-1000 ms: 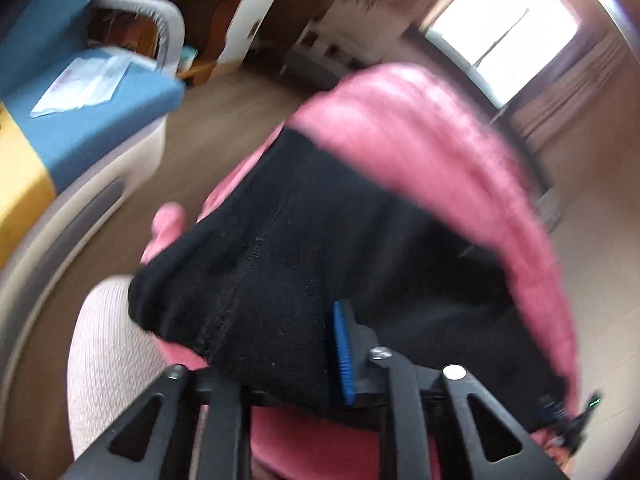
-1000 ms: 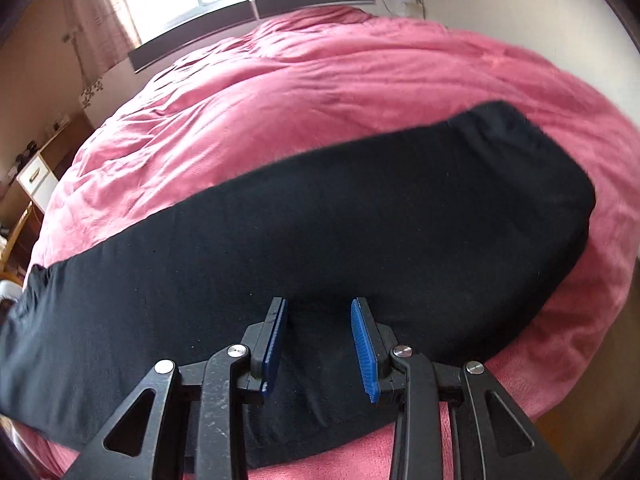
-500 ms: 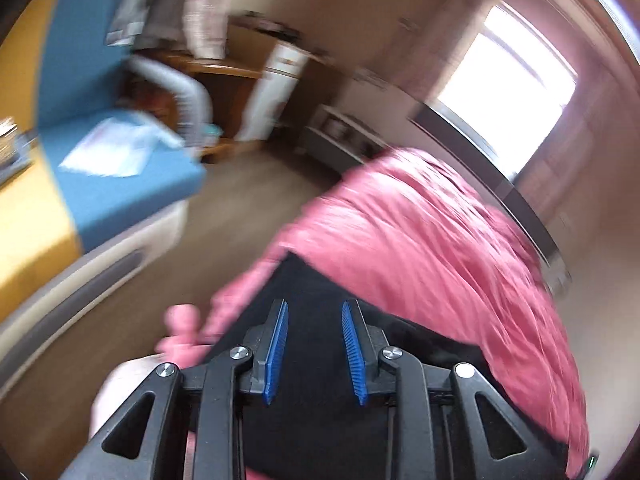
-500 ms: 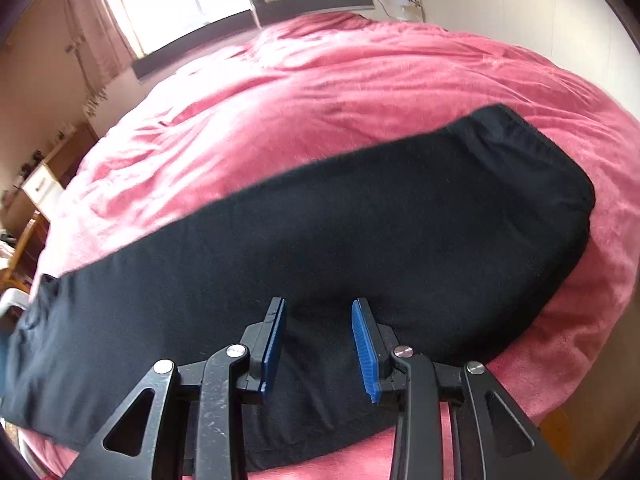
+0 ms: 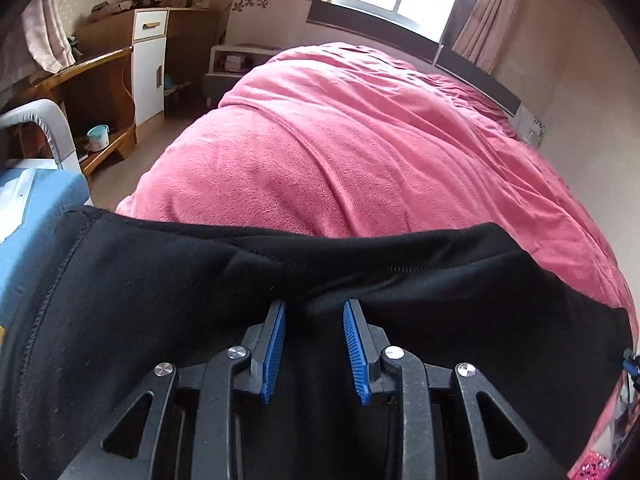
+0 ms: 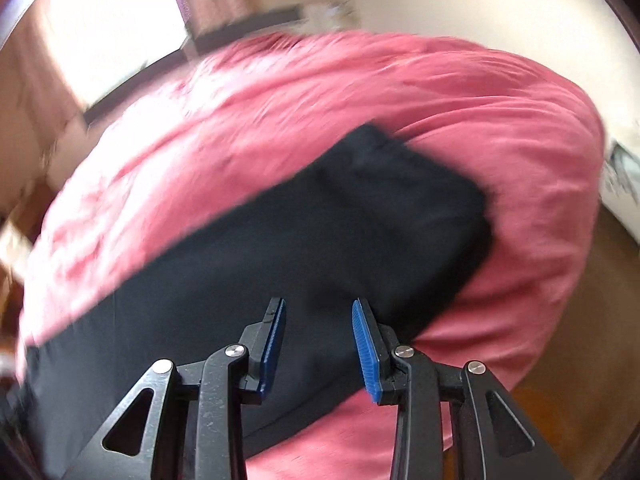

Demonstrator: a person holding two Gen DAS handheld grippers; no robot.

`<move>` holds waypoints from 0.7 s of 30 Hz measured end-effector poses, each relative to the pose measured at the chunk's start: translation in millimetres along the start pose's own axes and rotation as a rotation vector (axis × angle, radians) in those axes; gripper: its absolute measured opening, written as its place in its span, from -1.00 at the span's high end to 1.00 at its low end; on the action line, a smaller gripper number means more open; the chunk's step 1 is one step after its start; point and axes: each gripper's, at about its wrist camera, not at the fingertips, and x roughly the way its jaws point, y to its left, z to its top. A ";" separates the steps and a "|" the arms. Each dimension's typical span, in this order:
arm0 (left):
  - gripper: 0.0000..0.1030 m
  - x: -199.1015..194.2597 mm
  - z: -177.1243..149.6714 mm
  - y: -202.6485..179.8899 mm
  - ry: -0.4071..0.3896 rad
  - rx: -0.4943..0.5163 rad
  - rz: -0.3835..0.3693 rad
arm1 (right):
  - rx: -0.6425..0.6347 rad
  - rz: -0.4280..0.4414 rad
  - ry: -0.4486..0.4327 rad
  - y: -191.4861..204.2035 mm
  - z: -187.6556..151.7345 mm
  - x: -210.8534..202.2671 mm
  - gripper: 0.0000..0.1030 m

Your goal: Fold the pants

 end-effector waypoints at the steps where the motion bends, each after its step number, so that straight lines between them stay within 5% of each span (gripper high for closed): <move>1: 0.42 -10.6 -6.8 2.8 -0.017 0.004 0.008 | 0.047 -0.003 -0.036 -10.7 4.0 -6.5 -0.12; 3: 0.41 -29.3 -13.3 7.0 -0.069 -0.010 0.015 | 0.160 -0.016 -0.111 -35.4 9.7 -19.1 -0.34; 6: 0.40 -45.8 -26.0 22.6 -0.130 -0.052 0.005 | 0.280 0.011 -0.109 -63.7 12.9 -17.9 -0.34; 14: 0.18 -62.8 -27.3 38.1 -0.153 -0.150 -0.050 | 0.658 0.337 -0.016 -117.0 -5.8 35.4 -0.34; 17: 0.11 -59.3 -25.3 34.9 -0.141 -0.145 -0.037 | 0.728 0.382 -0.021 -123.6 -7.5 53.2 -0.33; 18: 0.10 -57.0 -24.6 34.6 -0.136 -0.138 -0.035 | 0.745 0.379 -0.020 -125.1 -7.4 57.5 -0.28; 20: 0.09 -54.2 -25.3 32.0 -0.127 -0.125 -0.018 | 0.748 0.379 -0.025 -123.7 -6.7 60.1 0.16; 21: 0.09 -52.5 -25.4 32.3 -0.124 -0.125 -0.016 | 0.725 0.376 -0.019 -119.2 -4.3 60.1 0.62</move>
